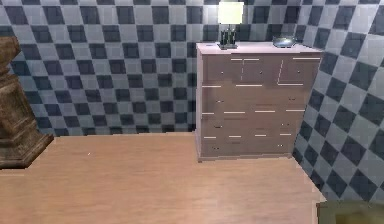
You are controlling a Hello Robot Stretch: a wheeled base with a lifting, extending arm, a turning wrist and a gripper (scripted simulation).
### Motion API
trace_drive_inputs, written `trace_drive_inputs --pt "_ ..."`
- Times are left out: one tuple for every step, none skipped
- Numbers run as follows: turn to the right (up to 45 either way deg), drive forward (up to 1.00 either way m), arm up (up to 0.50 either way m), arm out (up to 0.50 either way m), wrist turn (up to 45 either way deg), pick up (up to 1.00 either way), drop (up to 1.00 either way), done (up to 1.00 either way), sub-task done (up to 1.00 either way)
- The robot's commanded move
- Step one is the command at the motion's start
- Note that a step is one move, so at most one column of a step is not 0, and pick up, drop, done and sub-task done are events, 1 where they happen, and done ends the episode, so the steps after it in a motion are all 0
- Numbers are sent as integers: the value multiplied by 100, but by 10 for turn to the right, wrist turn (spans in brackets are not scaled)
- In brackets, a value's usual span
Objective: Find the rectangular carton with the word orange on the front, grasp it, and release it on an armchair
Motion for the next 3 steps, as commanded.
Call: trace_drive_inputs --pt "0 0 0 0 450 0 0 0 0" --pt "0 0 0 0 360 0 0 0 0" --pt "0 0 -46 0 0 0 0 0 0"
